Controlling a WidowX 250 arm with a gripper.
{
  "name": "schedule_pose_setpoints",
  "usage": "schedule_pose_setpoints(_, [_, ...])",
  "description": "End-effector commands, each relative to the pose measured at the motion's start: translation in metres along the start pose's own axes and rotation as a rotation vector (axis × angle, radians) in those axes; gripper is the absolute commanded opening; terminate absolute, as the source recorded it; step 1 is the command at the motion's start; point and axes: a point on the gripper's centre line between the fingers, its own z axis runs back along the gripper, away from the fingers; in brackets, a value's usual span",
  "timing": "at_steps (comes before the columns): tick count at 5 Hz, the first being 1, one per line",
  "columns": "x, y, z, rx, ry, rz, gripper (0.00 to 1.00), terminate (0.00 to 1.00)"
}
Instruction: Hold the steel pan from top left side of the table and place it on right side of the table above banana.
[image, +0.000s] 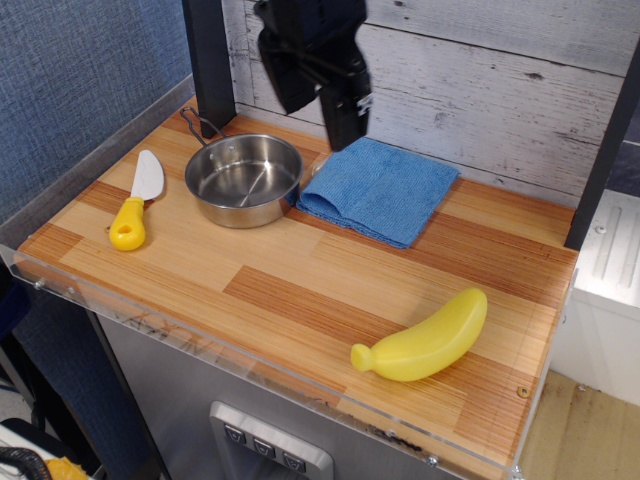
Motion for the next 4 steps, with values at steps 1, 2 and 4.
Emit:
schedule_pose_setpoints(1, [-0.010, 0.026, -0.018, 0.022, 0.024, -0.014, 1.00, 0.00])
schedule_pose_setpoints(2, [-0.013, 0.036, -0.030, 0.021, 0.038, -0.011, 1.00, 0.00])
schedule_pose_setpoints(4, [-0.023, 0.048, -0.054, 0.014, 0.084, -0.033, 1.00, 0.00])
